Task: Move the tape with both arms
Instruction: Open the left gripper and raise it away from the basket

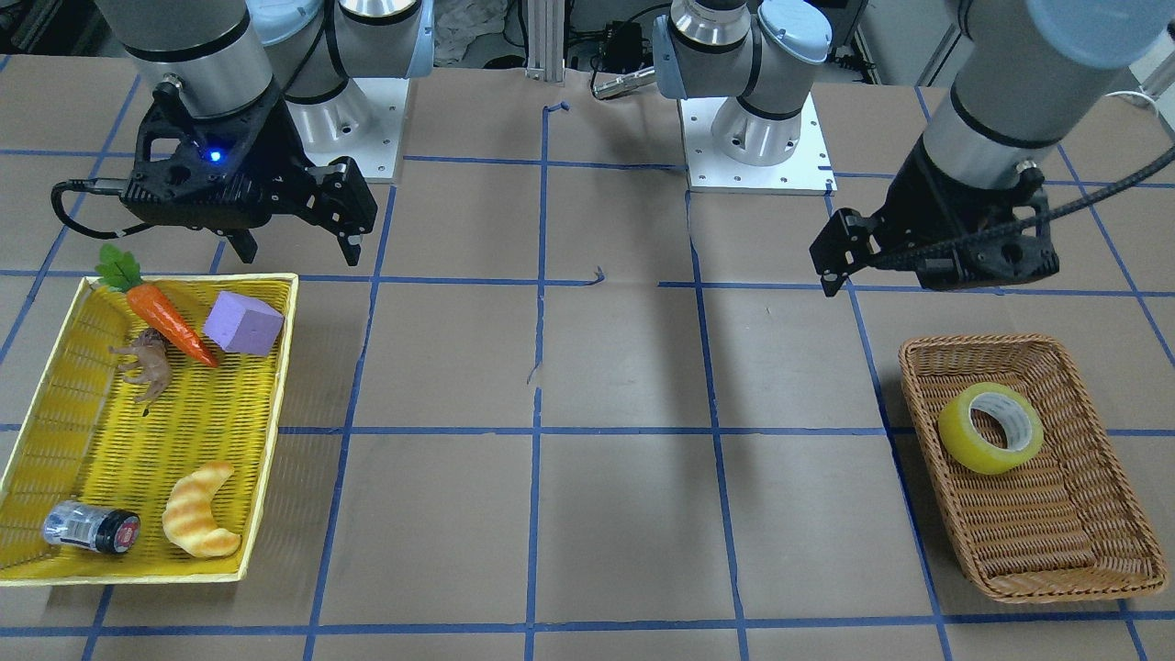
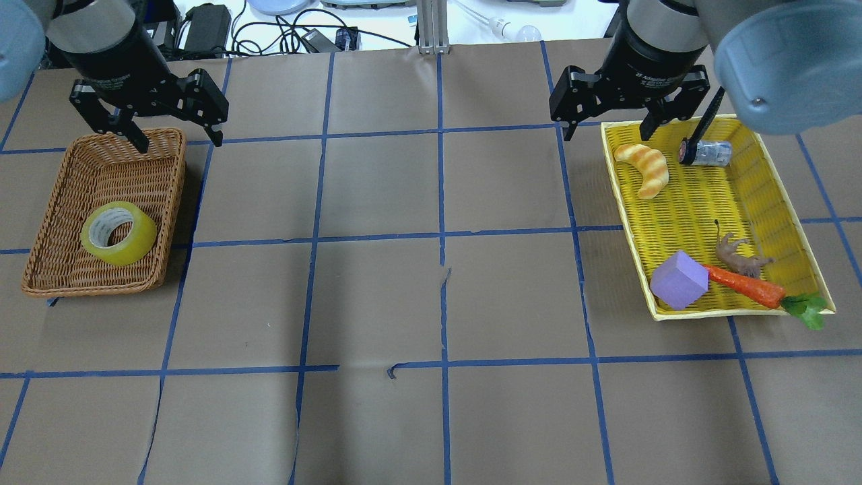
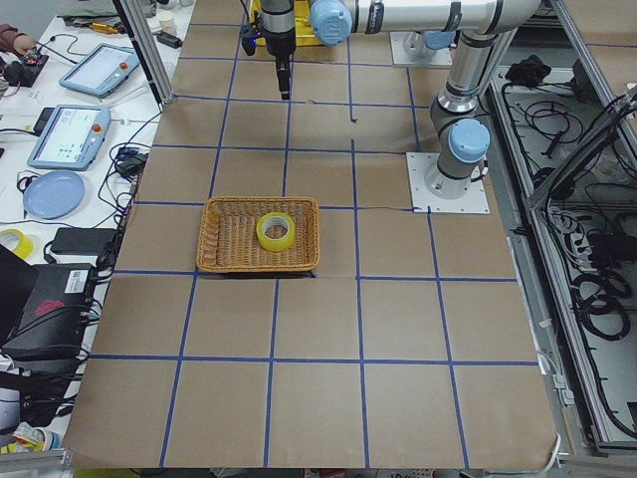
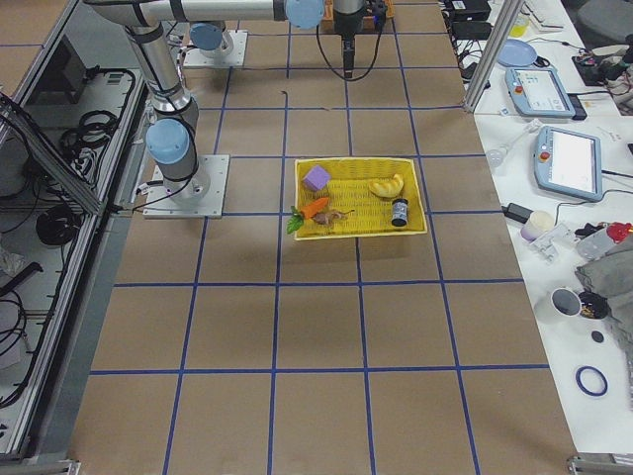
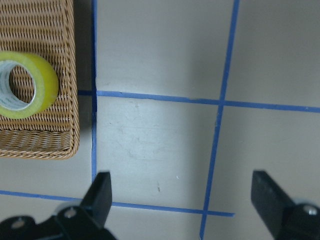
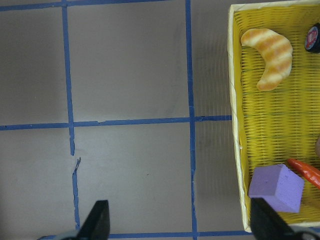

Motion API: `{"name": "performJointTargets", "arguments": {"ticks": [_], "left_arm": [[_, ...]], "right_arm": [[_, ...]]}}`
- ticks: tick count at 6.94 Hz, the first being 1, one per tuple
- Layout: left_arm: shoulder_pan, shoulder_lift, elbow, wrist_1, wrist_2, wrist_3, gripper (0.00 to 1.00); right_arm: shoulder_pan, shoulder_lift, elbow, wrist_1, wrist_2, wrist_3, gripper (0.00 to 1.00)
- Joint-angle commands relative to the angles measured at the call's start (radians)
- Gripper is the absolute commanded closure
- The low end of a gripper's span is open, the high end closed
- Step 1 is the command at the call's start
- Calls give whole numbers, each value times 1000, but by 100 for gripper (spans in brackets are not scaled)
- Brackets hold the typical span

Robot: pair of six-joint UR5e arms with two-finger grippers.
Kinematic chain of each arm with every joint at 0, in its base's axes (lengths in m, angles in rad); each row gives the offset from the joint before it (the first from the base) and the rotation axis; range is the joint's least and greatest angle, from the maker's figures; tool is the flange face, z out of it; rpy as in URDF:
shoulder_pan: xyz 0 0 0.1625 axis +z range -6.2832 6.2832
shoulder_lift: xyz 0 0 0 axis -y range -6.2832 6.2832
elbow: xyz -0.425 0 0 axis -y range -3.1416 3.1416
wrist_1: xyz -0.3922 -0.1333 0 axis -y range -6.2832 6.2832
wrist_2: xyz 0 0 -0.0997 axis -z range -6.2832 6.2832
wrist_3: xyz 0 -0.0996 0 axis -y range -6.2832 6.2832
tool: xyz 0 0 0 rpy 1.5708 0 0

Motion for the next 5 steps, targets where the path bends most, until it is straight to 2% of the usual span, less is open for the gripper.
{"name": "performJointTargets", "arguments": {"ticks": [1,5], "left_arm": [[-29,11,42,-54,-10,-24,0],[-39,16,37,-50,-15,-23,0]], "right_arm": [[0,0,0,0,0,0,0],[0,0,3,0,0,0,0]]}}
